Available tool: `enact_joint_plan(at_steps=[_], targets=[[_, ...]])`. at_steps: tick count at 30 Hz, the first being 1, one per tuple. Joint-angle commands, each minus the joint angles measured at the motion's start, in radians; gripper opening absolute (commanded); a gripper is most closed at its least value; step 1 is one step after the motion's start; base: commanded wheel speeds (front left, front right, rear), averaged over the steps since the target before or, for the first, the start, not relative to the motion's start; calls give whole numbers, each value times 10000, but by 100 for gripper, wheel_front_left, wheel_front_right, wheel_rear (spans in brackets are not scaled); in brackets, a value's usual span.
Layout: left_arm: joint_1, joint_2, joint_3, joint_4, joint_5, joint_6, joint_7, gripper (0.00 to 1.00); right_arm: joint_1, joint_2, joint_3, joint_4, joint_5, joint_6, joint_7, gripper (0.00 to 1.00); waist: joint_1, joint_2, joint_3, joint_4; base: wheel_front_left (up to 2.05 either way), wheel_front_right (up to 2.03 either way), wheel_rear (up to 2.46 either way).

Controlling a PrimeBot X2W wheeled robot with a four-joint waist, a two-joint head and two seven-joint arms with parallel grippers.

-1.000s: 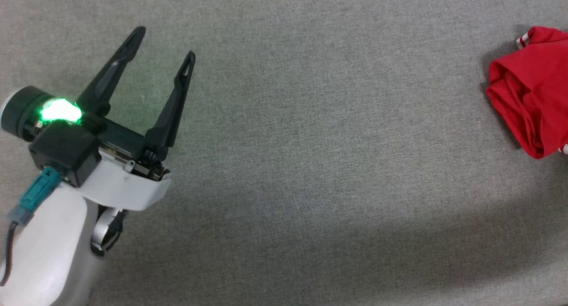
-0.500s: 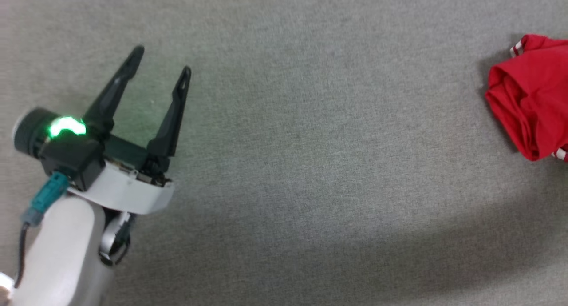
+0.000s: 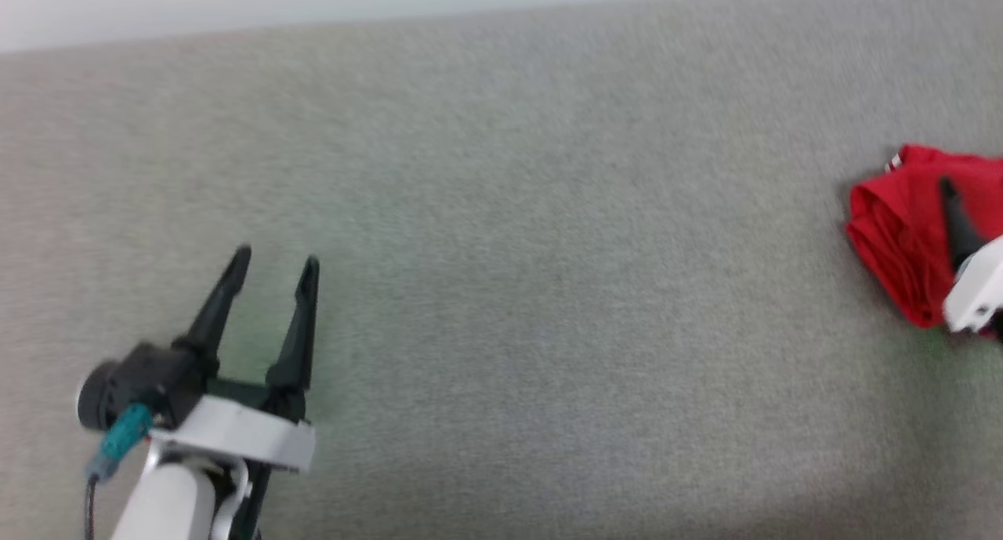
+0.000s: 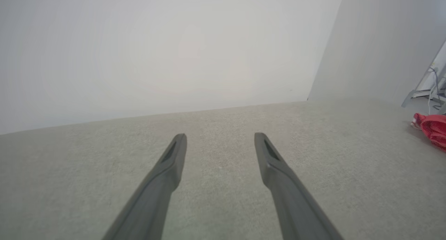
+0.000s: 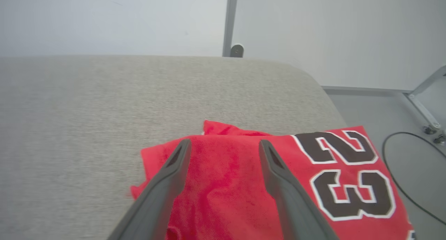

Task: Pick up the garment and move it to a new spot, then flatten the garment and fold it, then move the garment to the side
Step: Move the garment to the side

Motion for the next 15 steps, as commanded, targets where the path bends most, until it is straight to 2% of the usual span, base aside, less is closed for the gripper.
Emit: enact_joint_plan(at_steps=[1, 9, 15], targets=[[184, -67, 56, 47, 0, -11, 2, 100, 260, 54, 48, -80, 117, -7, -141, 100, 0, 0, -763, 662, 0, 0, 0], [1169, -565, 583, 701, 95, -21, 4, 100, 1933, 705, 746, -861, 846, -7, -1396, 100, 0, 0, -1911, 1387, 0, 0, 0], [1680, -639, 816, 921, 193, -24, 4, 100, 2924, 876, 857, -1503, 1183, -7, -2159, 100, 0, 0, -2638, 1598, 0, 0, 0]])
